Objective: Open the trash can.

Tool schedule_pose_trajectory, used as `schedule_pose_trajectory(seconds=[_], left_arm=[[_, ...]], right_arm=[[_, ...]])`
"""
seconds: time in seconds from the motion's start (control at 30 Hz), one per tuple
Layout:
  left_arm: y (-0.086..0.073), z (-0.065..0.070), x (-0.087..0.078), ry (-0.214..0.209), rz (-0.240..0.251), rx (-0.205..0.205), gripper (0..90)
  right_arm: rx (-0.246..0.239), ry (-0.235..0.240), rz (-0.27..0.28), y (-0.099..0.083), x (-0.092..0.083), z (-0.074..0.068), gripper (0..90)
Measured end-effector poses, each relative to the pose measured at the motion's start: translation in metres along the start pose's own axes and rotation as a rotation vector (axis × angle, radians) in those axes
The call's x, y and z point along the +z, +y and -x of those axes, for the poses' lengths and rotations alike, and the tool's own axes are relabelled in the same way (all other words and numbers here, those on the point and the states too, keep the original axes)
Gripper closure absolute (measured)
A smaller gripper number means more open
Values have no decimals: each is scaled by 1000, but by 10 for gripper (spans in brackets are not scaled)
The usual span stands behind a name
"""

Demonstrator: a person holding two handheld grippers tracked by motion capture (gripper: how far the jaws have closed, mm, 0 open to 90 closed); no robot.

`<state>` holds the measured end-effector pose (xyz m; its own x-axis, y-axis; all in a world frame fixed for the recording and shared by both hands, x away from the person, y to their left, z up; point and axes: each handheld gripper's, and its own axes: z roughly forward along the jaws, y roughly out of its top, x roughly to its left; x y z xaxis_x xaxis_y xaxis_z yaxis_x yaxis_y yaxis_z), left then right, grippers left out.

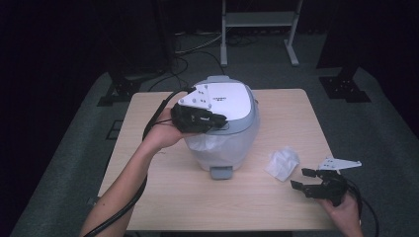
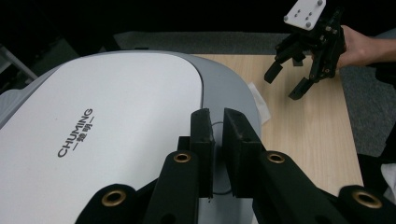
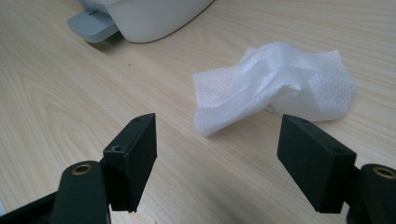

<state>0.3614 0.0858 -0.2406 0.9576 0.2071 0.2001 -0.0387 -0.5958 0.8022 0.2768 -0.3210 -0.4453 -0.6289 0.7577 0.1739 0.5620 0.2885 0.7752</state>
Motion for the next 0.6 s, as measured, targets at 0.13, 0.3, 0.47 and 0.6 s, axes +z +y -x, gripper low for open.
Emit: schedule_pose_trajectory(seconds=[0.13, 0.3, 0.47, 0.6], left_arm=[[-3, -1, 1, -11, 27, -15, 840], [-3, 1, 1, -4, 20, -2, 848], [-8, 0, 2, -10, 50, -16, 850], [-8, 1, 2, -6, 53, -12, 850]], right_arm=[[4, -1, 1, -1, -1, 0, 274], [8, -2, -4, -1, 0, 0, 274], [5, -2, -11, 0, 3, -1, 274], [8, -1, -15, -1, 3, 0, 274]])
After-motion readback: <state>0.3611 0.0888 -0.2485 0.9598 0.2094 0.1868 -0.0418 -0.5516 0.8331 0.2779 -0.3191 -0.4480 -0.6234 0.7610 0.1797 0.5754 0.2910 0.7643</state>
